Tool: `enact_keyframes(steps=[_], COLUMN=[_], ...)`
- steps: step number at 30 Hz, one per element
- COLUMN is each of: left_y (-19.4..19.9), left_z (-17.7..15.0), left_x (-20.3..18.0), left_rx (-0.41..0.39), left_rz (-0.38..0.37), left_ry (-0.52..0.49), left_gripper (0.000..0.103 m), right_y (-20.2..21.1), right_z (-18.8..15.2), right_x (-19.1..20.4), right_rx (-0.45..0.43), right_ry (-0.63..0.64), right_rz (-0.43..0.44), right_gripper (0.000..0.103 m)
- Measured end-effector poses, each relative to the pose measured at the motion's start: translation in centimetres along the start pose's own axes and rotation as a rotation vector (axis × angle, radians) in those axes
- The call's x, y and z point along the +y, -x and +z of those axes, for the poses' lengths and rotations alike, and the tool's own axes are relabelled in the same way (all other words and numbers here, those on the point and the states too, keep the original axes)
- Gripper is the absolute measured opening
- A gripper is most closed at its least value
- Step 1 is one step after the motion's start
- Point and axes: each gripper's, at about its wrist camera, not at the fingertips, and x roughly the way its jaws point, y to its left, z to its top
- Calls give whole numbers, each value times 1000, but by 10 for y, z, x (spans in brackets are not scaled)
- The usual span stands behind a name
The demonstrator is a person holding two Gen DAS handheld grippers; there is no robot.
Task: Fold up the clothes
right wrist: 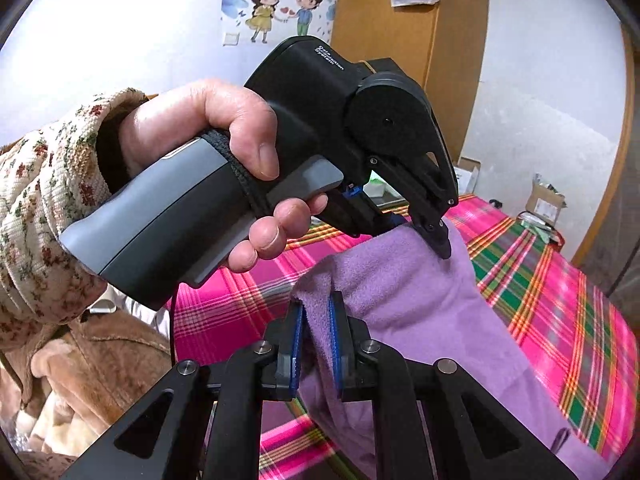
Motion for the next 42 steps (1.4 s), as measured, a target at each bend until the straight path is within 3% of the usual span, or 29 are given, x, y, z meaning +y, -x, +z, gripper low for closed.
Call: enact_keyframes(steps=[19,42], left_y=[-6,-81], left_z=[-18,-42], left_x=[-96,-178], left_rx=[-22,99], left_rz=[-84,-94], left_ry=[-83,-167], left_gripper=[12,12], right_y=[81,156], right_z=[-13,-56], right_x=[-25,-85], right_rx=[-133,-155], right_ry=[-67,-224], right_rz=[-82,-176], right_gripper=[12,12])
